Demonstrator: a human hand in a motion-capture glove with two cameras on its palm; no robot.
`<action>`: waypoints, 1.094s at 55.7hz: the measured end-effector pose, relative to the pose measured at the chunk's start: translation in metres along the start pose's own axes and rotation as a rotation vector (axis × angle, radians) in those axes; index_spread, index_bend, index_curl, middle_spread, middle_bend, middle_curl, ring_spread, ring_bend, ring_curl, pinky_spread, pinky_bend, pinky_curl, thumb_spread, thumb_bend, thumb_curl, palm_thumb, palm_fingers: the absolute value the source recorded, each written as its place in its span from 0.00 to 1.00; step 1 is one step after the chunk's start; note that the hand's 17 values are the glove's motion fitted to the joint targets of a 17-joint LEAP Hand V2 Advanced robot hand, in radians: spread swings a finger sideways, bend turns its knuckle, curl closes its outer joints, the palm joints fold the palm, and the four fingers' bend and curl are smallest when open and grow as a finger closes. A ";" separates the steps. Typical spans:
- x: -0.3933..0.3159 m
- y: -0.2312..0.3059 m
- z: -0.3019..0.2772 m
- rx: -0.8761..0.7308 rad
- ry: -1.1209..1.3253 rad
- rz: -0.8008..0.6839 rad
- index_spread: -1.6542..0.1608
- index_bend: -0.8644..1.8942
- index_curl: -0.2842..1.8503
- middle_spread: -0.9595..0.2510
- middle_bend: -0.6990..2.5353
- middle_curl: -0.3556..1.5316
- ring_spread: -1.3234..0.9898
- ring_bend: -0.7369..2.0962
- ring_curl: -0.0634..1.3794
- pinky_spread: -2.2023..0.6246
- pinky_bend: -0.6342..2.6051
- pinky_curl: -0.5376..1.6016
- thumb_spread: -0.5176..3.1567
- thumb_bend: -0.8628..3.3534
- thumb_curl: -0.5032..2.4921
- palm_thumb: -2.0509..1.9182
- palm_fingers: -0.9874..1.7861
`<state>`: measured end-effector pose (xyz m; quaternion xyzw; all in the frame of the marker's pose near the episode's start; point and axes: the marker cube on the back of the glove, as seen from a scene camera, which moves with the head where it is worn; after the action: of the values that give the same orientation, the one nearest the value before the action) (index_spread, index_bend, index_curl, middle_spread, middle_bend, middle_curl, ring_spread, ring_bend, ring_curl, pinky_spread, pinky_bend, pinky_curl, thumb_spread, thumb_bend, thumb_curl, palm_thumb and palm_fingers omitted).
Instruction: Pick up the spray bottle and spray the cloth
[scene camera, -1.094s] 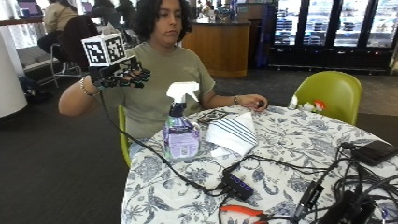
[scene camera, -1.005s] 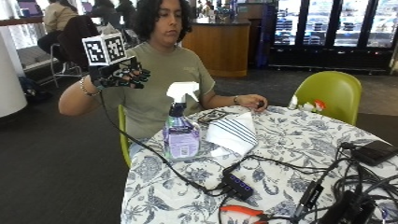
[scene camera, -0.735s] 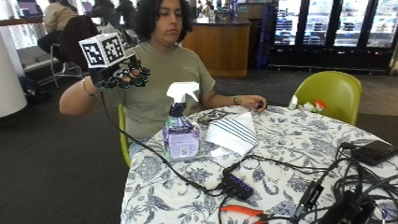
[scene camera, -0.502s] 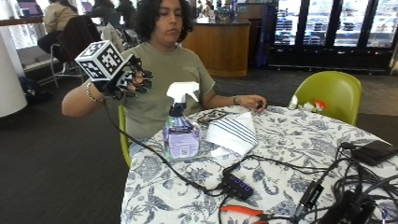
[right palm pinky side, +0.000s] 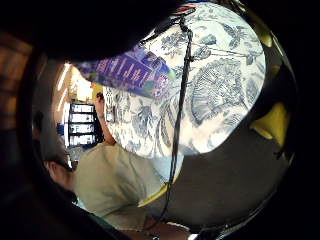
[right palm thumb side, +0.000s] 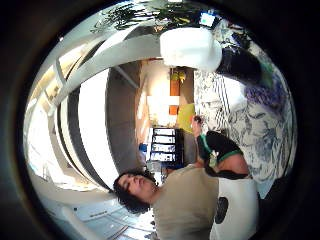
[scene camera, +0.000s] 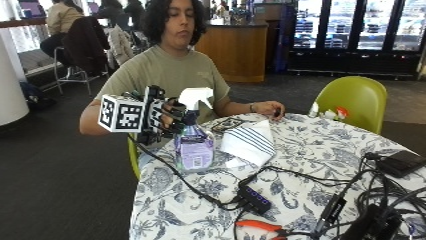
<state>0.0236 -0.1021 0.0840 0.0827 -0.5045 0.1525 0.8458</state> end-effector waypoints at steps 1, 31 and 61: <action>0.000 -0.002 0.003 0.017 -0.007 0.002 0.72 0.36 0.22 0.82 0.31 0.36 0.56 0.43 0.24 0.85 0.31 0.40 0.39 0.21 0.30 0.73 0.46; 0.002 -0.004 0.015 0.136 -0.113 -0.019 0.74 0.51 0.38 0.60 0.43 0.53 0.45 0.53 0.43 0.75 0.38 0.52 0.29 0.26 0.42 0.82 0.74; 0.013 0.121 -0.008 0.070 0.213 0.071 0.71 0.36 0.30 0.83 0.27 0.41 0.58 0.40 0.32 0.84 0.35 0.46 0.40 0.19 0.36 0.71 0.38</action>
<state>-0.0051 0.0159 0.0900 0.0779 -0.4088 0.2077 0.8853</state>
